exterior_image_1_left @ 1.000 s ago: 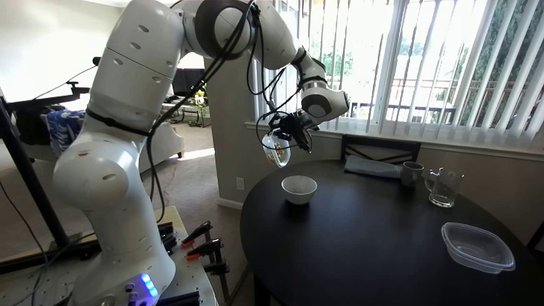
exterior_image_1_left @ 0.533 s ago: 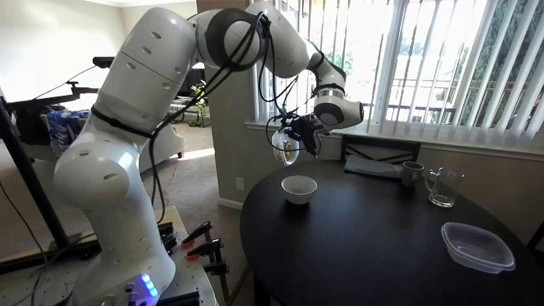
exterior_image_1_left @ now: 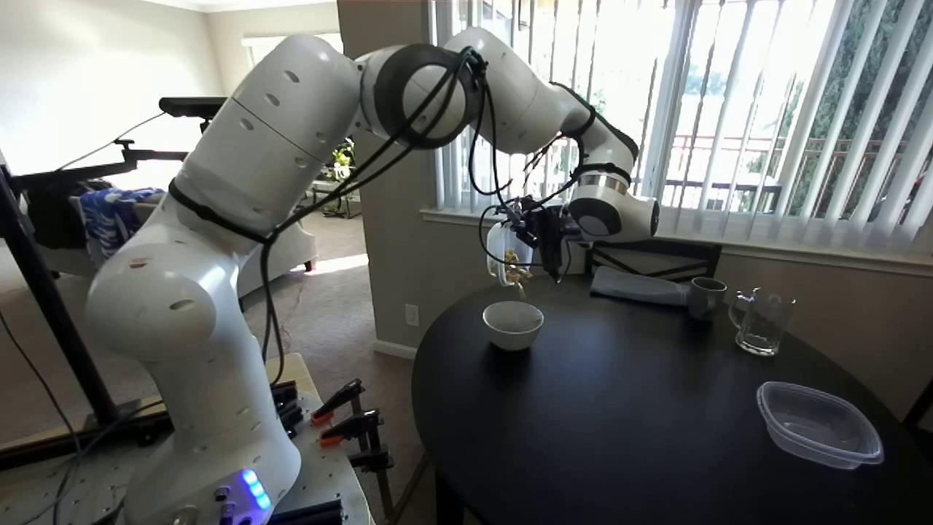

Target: Pour the contents in the transparent bowl into the white bowl

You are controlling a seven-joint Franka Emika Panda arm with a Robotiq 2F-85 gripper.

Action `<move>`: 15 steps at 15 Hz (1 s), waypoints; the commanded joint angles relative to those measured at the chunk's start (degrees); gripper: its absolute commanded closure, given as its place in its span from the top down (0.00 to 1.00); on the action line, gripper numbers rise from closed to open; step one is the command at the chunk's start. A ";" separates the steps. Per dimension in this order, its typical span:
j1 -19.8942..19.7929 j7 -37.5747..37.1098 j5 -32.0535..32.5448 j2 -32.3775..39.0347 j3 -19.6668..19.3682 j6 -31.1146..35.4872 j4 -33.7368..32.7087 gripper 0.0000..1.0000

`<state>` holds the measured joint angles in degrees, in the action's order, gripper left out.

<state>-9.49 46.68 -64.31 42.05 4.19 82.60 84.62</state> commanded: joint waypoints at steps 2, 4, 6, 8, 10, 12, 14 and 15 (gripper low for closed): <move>-0.31 -6.76 -2.20 5.27 -0.47 -4.32 -6.14 0.01; -0.36 -8.60 -2.16 6.57 -0.44 -5.07 -7.53 0.01; -0.45 -9.95 -1.99 7.79 -0.28 -5.93 -8.79 0.01; -0.51 -11.15 -1.89 8.88 -0.17 -6.95 -9.92 0.01; -0.60 -12.15 -1.91 9.76 -0.08 -7.73 -10.90 0.01; -0.80 -12.94 -1.87 10.94 0.15 -9.26 -12.37 0.01; -1.01 -13.71 -1.39 12.63 0.61 -12.50 -14.50 0.01; -1.08 -14.16 -1.27 13.51 0.78 -14.45 -15.65 0.02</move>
<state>-9.61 35.49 -65.22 52.58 3.82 73.45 73.13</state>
